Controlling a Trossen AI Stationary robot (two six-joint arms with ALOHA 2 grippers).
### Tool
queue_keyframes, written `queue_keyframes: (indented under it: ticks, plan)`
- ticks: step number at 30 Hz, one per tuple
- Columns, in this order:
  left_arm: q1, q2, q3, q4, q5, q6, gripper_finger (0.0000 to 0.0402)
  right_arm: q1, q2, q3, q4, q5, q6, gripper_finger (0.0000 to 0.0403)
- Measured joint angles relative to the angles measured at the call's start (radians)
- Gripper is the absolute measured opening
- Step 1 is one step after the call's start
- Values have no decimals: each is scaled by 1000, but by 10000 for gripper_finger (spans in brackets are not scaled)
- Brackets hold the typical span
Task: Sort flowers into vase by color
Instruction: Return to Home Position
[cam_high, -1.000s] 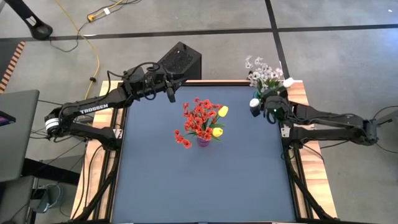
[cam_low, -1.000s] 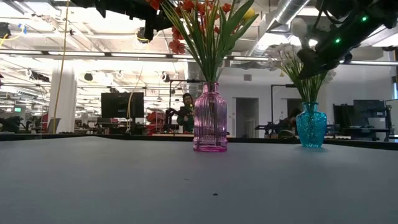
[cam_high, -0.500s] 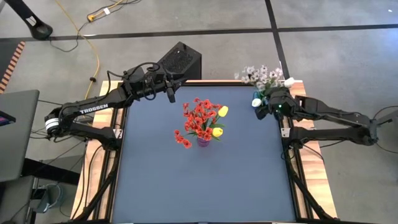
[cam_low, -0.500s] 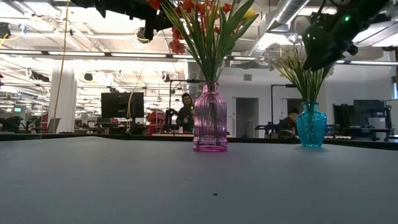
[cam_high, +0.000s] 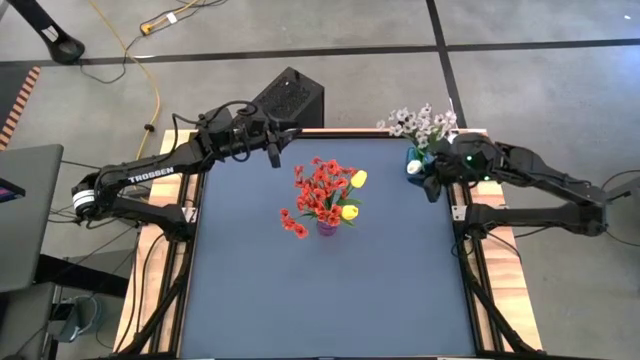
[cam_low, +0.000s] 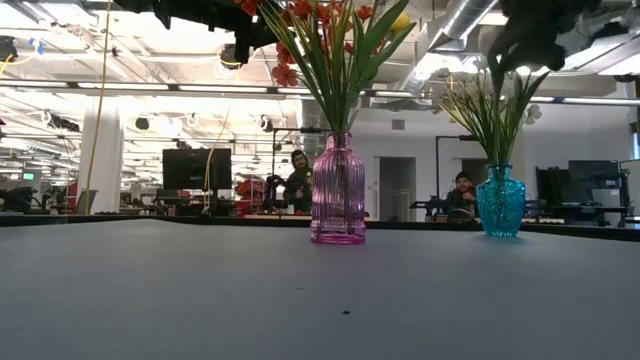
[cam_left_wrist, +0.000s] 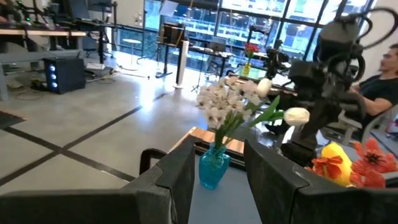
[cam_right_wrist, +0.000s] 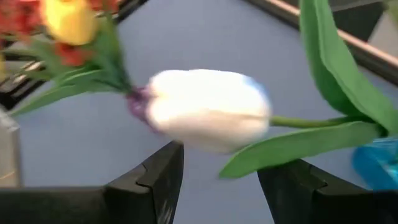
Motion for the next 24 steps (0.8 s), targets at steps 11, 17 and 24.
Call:
queue_keyframes:
  ticks: [11,17,24]
  plan:
    - [0,-132,0,-183,5,2,127,11,-2,123,-71,-214,23,223]
    - [-27,-262,0,-362,-61,17,127,80,-61,94,-14,-203,-1,202]
    - [-139,-378,0,-537,-188,49,127,149,-256,-70,190,-149,-5,76]
